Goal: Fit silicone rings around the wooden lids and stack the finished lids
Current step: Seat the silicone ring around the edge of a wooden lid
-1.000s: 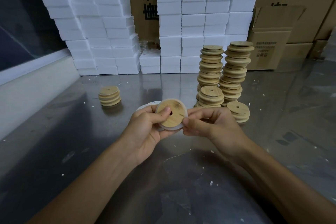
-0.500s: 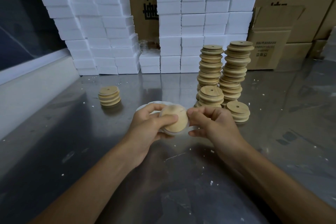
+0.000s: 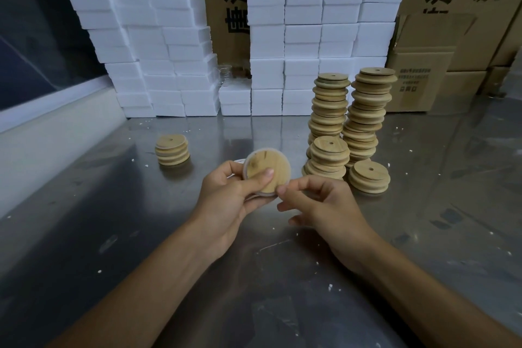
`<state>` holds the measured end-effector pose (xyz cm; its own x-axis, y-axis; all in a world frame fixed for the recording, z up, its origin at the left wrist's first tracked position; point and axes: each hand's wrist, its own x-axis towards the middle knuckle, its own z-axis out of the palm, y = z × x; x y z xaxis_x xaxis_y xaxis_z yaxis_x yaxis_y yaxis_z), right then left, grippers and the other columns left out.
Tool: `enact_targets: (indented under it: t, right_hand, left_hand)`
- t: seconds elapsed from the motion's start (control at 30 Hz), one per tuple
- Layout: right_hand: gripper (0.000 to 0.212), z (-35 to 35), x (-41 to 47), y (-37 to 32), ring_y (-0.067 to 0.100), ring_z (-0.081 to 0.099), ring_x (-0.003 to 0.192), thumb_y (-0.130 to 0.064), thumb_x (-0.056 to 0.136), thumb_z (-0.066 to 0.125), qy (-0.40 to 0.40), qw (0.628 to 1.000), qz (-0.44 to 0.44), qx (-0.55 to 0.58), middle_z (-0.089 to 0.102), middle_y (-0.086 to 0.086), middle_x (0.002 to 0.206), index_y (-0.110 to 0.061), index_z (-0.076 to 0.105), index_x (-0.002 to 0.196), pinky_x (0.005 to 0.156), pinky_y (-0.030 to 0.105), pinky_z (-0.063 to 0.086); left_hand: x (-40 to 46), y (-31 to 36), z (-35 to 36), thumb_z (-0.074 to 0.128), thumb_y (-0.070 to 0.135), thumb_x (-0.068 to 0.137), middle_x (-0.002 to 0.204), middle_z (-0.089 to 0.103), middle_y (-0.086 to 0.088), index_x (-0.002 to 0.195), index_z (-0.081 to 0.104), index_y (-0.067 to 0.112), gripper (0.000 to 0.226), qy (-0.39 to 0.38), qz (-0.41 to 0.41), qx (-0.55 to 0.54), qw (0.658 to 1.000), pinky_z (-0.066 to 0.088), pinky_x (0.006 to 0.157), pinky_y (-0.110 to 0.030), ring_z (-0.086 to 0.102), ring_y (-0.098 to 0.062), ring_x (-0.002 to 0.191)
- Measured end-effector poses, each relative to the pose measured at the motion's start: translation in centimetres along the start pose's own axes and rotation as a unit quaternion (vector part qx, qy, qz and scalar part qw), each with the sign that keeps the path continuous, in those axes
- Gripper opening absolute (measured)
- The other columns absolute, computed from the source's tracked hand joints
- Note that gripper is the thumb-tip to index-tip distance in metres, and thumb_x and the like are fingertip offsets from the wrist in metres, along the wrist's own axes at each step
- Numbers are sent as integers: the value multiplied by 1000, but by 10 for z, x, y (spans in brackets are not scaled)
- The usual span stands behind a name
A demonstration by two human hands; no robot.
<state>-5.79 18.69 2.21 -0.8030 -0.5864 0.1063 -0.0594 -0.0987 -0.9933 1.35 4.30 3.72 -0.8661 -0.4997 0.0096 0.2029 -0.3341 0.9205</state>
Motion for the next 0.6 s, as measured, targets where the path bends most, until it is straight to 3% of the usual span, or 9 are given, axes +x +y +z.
enact_targets:
  t: [0.13,0.27,0.4,0.47,0.6]
  right_hand:
    - [10,-1,3,0,13,71,84,-19,87,74,12,1000,2,8,76,6,85,-10,74,84,61,23,53]
    - [9,-4,6,-4,14,73,83,-15,91,67,29,999,-2,41,76,7,86,-10,72,86,58,21,52]
    - [10,-7,8,-5,6,68,67,-15,94,64,56,996,2,67,72,0,74,-11,71,88,55,24,53]
    - [7,-7,7,-6,11,71,71,-15,92,67,54,995,10,85,75,2,80,-10,68,97,55,24,54]
    - [23,-6,5,-6,20,75,80,-12,83,76,26,993,46,103,77,12,90,-7,67,104,58,22,55]
  left_hand:
    - [-1,0,0,79,16,67,97,73,-18,95,62,5,35,-1,5,68,998,59,71,-33,73,-28,89]
    - [0,1,-1,73,13,82,98,73,-16,99,72,6,19,-17,3,142,990,55,64,-27,70,-22,84]
    - [0,3,-1,67,3,86,92,72,-19,100,71,2,15,-25,1,122,992,56,62,-27,68,-22,75]
    - [-1,2,0,69,1,84,93,73,-21,101,68,2,17,-13,13,101,995,57,63,-29,72,-24,76]
    - [-1,-2,0,72,2,80,85,71,-19,104,62,1,26,10,38,84,996,59,67,-33,73,-29,77]
